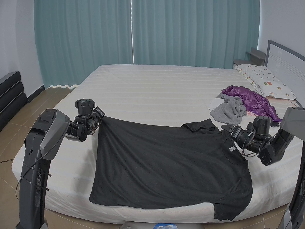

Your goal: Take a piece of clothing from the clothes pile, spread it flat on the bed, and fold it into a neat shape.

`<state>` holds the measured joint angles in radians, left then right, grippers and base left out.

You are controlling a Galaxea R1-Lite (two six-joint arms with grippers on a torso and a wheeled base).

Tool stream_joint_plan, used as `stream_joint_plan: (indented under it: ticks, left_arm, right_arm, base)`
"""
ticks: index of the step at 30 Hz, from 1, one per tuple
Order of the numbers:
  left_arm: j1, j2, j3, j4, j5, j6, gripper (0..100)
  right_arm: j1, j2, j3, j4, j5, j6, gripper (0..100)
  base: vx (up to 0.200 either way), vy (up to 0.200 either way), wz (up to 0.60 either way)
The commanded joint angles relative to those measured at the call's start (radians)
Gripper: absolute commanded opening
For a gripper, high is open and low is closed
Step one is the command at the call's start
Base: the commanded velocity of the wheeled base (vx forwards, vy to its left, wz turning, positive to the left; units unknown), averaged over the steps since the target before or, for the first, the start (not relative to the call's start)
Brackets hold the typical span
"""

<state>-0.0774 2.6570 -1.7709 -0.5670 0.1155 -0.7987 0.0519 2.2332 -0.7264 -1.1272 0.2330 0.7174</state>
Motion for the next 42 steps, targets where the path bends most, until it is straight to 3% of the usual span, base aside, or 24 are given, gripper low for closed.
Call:
stream_joint_plan:
  ticks: [1, 11, 22, 35, 36, 42]
  left_arm:
    - [-0.004, 0.014, -0.009, 0.016, 0.003, 0.006, 0]
    - [-0.004, 0.014, 0.024, 0.016, 0.003, 0.004, 0]
    - [-0.01, 0.014, 0.028, 0.015, 0.003, 0.004, 0]
    - [-0.015, 0.015, 0.03, 0.016, 0.003, 0.004, 0]
    - [-0.015, 0.015, 0.03, 0.016, 0.003, 0.004, 0]
    - [-0.015, 0.015, 0.027, 0.021, 0.003, 0.006, 0]
  right_arm:
    - [0.023, 0.128, -0.301, 0.233, -0.001, -0.004, 100]
    - [0.017, 0.267, -0.61, 0.402, -0.03, -0.067, 100]
    - [-0.018, 0.292, -0.668, 0.445, -0.038, -0.112, 100]
    - [-0.061, 0.33, -0.694, 0.509, -0.012, -0.078, 100]
    - [-0.061, 0.33, -0.694, 0.509, -0.012, -0.073, 0]
    - [-0.063, 0.324, -0.693, 0.504, -0.012, -0.061, 0]
  base:
    - [0.0, 0.0, 0.0]
    - [0.0, 0.0, 0.0]
    - [0.0, 0.0, 0.0]
    - [0.0, 0.0, 0.0]
    - [0.0, 0.0, 0.0]
    - [0.0, 0.0, 0.0]
